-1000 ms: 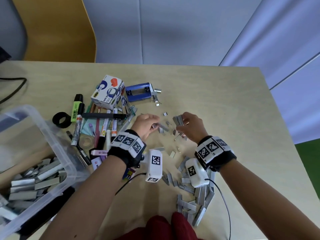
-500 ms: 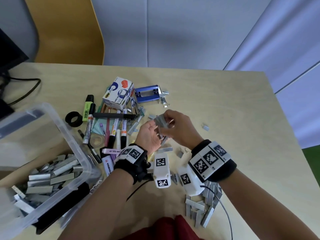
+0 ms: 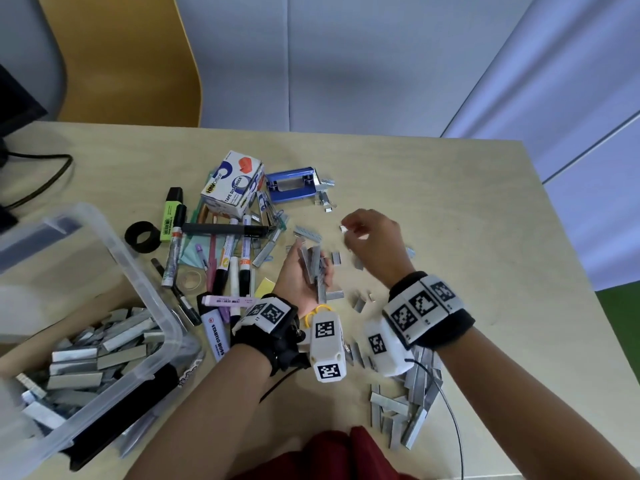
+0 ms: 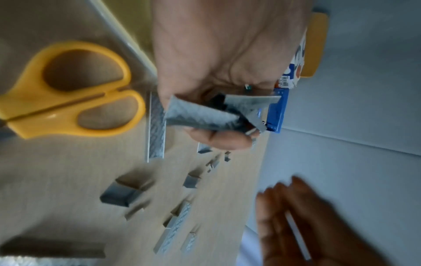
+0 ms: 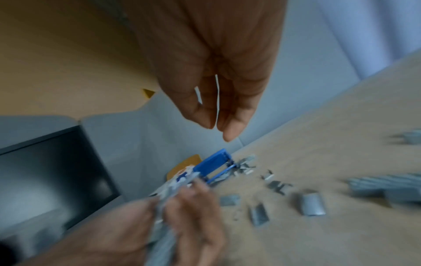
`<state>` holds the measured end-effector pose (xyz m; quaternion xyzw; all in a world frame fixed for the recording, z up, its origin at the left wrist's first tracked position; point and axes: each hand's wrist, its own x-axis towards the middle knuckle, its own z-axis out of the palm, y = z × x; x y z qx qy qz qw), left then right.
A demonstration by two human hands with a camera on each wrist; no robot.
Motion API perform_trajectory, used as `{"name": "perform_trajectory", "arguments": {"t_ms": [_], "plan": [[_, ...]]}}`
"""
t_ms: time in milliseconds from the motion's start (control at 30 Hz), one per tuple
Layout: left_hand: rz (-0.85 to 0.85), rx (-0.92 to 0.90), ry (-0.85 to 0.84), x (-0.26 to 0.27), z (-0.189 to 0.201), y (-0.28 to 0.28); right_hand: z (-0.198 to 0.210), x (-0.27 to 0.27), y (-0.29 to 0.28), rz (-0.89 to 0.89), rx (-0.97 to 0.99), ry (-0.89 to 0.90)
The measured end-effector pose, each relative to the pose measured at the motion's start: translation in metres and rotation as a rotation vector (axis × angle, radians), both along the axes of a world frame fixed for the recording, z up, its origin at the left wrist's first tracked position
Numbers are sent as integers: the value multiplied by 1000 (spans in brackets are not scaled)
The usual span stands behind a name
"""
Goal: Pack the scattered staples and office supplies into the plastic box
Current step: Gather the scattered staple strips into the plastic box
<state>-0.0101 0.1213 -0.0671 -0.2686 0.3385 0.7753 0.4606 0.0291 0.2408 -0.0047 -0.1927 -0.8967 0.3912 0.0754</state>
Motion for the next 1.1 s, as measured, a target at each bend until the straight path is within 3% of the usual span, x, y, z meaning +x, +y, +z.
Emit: {"name": "perform_trajectory", "arguments": {"t_ms": [100, 233, 433, 633, 800, 967, 1100], "plan": [[-21, -57, 32, -4, -1, -2, -16, -4, 23, -65, 50, -178], [-38, -78, 75, -6, -1, -5, -42, 1, 24, 106, 210, -465], [-30, -41, 120, -5, -2, -11, -48, 2, 11, 114, 177, -428], [118, -80, 45, -3, 1, -9, -2, -7, -26, 262, 1, -159], [78, -109, 27, -8, 0, -11, 0, -9, -46, 350, 11, -219], [30, -140, 52, -12, 2, -17, -8, -21, -31, 164, 0, -106], [-15, -132, 27, -13, -2, -23, -31, -28, -12, 106, 143, -309]]}}
